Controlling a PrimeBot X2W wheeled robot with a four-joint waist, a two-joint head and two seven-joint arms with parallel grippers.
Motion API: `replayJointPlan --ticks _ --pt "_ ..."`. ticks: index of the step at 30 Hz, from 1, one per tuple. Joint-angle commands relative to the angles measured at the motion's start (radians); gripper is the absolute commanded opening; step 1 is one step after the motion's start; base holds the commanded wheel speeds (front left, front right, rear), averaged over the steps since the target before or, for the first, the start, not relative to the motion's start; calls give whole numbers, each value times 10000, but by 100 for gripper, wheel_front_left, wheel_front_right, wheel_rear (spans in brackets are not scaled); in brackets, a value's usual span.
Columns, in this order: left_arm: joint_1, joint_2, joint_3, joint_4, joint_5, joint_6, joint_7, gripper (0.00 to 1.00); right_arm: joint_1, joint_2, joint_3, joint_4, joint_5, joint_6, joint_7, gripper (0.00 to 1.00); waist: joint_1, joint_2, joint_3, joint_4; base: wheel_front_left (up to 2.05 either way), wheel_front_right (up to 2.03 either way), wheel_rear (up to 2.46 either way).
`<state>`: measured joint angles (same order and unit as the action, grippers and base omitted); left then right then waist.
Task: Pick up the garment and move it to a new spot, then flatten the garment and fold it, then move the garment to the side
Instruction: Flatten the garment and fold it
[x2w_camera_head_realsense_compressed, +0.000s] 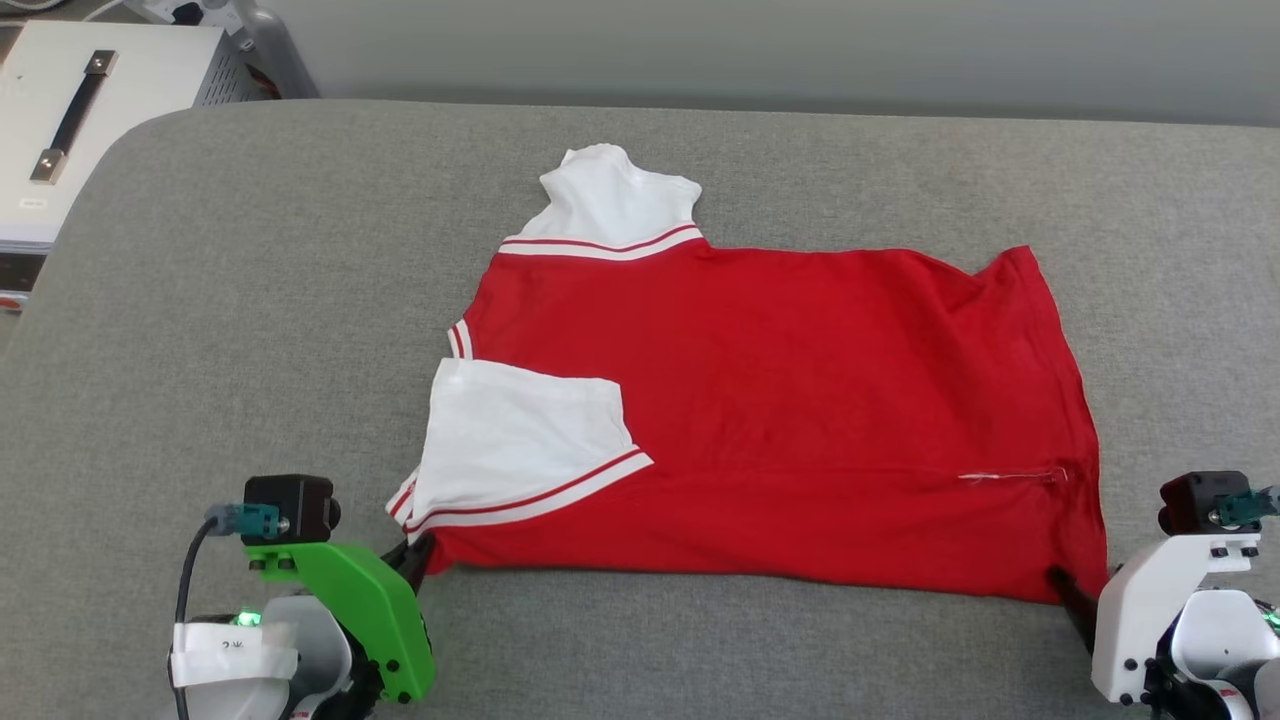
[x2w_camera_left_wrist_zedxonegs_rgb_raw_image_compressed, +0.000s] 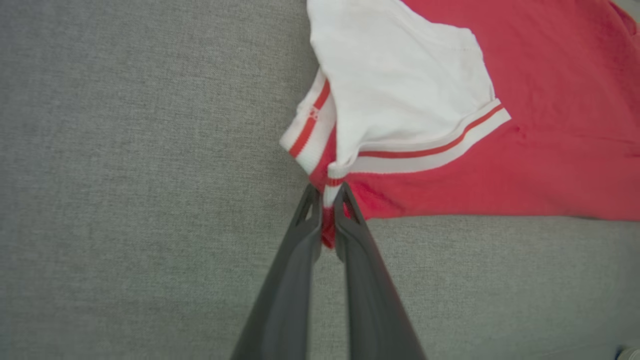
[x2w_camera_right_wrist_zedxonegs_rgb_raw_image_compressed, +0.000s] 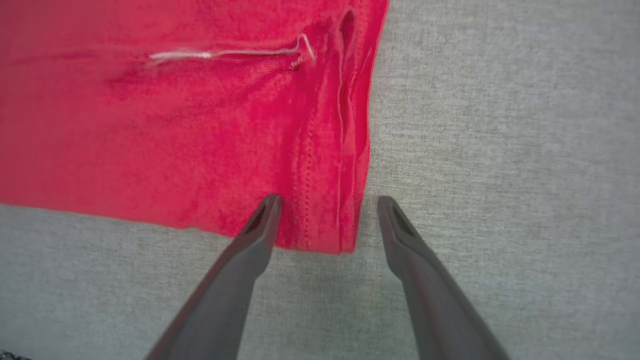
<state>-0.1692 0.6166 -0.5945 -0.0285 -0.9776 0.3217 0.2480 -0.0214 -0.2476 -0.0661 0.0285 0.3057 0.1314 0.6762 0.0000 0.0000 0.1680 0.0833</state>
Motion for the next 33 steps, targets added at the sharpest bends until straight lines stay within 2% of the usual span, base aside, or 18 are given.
replayJointPlan --ticks 1,9,10,11,12,23,33 --pt "139 127 29 -157 48 104 45 0 -186 96 -52 209 -105 -7 -69 100 0 0 58 65 0 0 0" --pt "240 216 -52 -513 70 272 209 0 -343 259 85 1129 -100 -7 108 100 0 0 279 126 0 0 0" --pt "240 224 -68 -504 75 276 229 0 -351 271 105 1222 -70 -7 134 49 0 0 309 123 0 0 0" --pt "239 226 -74 -488 75 280 238 0 -367 287 97 1288 -42 -7 139 19 0 0 332 118 0 0 0" --pt "236 235 -85 -452 84 284 249 0 -400 296 80 1358 -29 -7 128 0 0 0 351 110 0 0 0" --pt "472 256 -333 41 15 173 426 0 -336 52 -305 1506 -72 -7 -321 0 0 0 -308 -49 0 0 0" --pt "1091 259 -713 211 -65 58 521 0 934 172 -1033 386 -106 -7 -157 0 0 0 -1156 -101 0 0 0"
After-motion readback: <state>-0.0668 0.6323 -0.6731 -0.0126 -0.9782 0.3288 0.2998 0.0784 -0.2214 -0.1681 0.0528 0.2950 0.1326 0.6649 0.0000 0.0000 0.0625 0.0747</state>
